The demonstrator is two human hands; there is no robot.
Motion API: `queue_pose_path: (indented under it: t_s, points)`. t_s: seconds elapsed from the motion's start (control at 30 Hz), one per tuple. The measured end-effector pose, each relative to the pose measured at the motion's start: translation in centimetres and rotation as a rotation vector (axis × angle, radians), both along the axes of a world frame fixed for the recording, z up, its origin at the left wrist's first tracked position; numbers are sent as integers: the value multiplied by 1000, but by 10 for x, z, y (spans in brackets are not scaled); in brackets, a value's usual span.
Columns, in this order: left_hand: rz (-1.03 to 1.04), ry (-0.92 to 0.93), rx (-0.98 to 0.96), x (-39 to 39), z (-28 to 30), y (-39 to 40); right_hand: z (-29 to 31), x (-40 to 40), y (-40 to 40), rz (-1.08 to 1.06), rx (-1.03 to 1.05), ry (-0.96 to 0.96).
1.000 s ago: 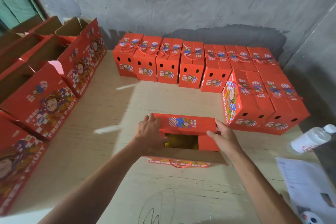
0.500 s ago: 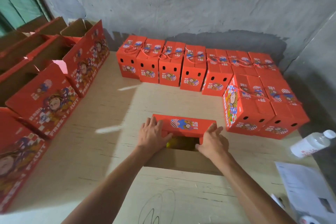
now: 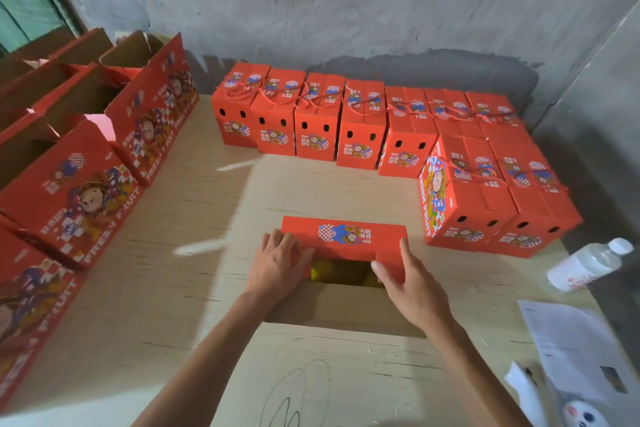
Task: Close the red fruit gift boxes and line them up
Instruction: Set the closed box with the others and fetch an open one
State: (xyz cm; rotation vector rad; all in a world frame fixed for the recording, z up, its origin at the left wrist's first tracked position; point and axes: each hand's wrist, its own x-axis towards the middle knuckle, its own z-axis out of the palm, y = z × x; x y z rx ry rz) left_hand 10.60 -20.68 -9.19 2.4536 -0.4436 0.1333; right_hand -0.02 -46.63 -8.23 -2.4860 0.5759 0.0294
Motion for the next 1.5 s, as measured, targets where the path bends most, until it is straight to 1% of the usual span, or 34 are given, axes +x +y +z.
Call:
queue_pose_path:
  t_s: [0.07, 0.13, 0.2, 0.3, 0.37, 0.47, 0.57, 0.63, 0.67, 0.7, 0.77, 0.8, 0.9, 0.93, 0.97, 1.0, 1.07, 1.1, 1.13, 1.17, 1.23, 1.37, 1.5]
  points:
    - [-85, -36, -137, -5, -3, 14, -6, -15, -6, 14, 211, -113]
    - [-124, -3, -283, -9, -4, 25, -12, -26, -8, -30, 427, -228]
    - [-102, 118, -411, -13, -3, 34, -19, -33, -9, -70, 518, -297]
    - [-155, 204, -551, -18, -7, 49, -28, -40, -19, -53, 579, -345]
    - [-240, 195, -531, -25, -10, 58, -37, -45, -28, 7, 631, -365]
    - [-358, 140, -380, -29, -12, 68, -46, -53, -34, 107, 716, -348]
    - [-417, 83, -265, -26, -10, 72, -47, -56, -39, 137, 826, -306]
    - [-450, 41, -229, -23, -9, 75, -42, -55, -38, 106, 771, -256]
    - [-452, 51, -229, -22, -9, 76, -38, -55, -37, 64, 737, -222]
    - [-415, 100, -246, -23, -7, 74, -33, -53, -35, 13, 716, -206]
    - [-235, 220, -328, -28, 1, 65, -24, -47, -28, -73, 700, -280]
    - [-141, 201, -345, -30, 3, 57, -20, -42, -23, -113, 677, -345]
    - [55, 20, -295, -28, 3, 28, -16, -25, -8, -256, 628, -491]
    - [104, 17, -296, -28, 4, 17, -15, -21, -5, -277, 604, -522]
    - [132, 19, -265, -29, 4, 6, -16, -17, -3, -269, 541, -550]
    - [123, -34, -181, -29, 2, -2, -18, -12, -3, -231, 411, -580]
    - [-4, -257, 15, -26, -3, -14, -23, -3, -5, -66, 46, -678]
    - [-70, -334, 45, -24, -4, -18, -25, 3, -6, 9, -111, -726]
    - [-114, -367, 56, -20, -7, -23, -27, 8, -5, 72, -215, -756]
    - [-137, -367, 55, -17, -8, -28, -27, 12, -3, 122, -267, -761]
    - [-132, -371, 46, -15, -11, -36, -30, 19, 7, 169, -286, -726]
    - [-22, -385, -38, -12, -17, -43, -32, 34, 25, 174, -331, -682]
    - [-11, -451, -46, -14, -19, -45, -33, 40, 29, 167, -383, -701]
